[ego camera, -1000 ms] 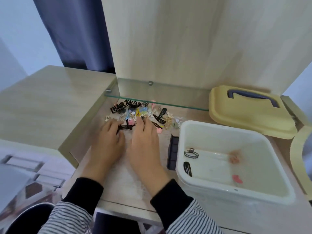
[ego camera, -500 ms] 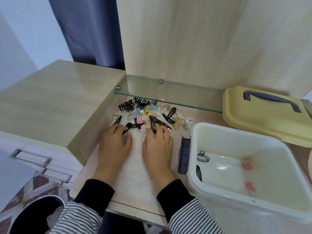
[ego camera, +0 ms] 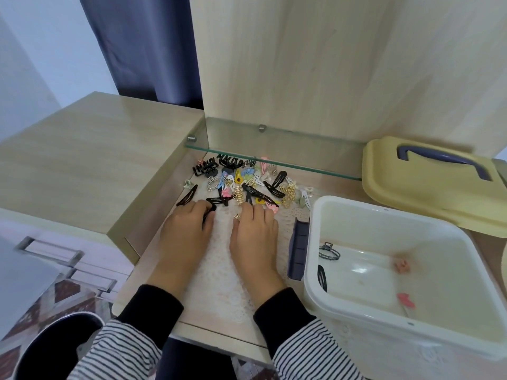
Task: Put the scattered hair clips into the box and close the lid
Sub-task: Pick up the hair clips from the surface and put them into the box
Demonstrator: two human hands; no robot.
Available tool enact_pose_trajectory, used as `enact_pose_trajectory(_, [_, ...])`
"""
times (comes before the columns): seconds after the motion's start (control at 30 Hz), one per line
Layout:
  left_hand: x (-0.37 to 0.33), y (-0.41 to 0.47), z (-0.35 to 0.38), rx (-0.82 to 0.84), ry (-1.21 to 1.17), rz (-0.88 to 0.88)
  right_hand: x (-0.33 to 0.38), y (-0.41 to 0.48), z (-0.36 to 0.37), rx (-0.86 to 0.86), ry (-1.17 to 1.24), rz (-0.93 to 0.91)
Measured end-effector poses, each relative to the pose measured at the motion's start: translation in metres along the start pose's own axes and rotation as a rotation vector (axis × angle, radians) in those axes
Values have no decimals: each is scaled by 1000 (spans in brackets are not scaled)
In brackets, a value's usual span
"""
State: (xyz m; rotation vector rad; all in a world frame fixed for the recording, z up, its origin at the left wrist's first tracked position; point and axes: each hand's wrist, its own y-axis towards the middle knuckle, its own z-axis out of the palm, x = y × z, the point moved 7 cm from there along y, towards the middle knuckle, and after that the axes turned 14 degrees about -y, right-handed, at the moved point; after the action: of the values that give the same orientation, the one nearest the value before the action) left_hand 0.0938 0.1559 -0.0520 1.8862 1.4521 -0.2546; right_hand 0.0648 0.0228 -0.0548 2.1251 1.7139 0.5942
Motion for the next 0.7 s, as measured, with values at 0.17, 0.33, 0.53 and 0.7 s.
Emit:
enact_pose_trajectory(0.17, [-4,16,-4,120,128,-56,3,-2,-4,-40,54,-61])
enact_pose_trajectory(0.33, [8,26,-20,101,-209,-271,12,-2,-31,-54,271,-58])
enact_pose_trajectory(0.53, [-58,32,-47,132,-753,-275,13,5,-138,-174,773,-32])
enact_pose_trajectory(0.7, [-141,33,-51,331,-1108,-276,-45,33,-210,-129,817,-30])
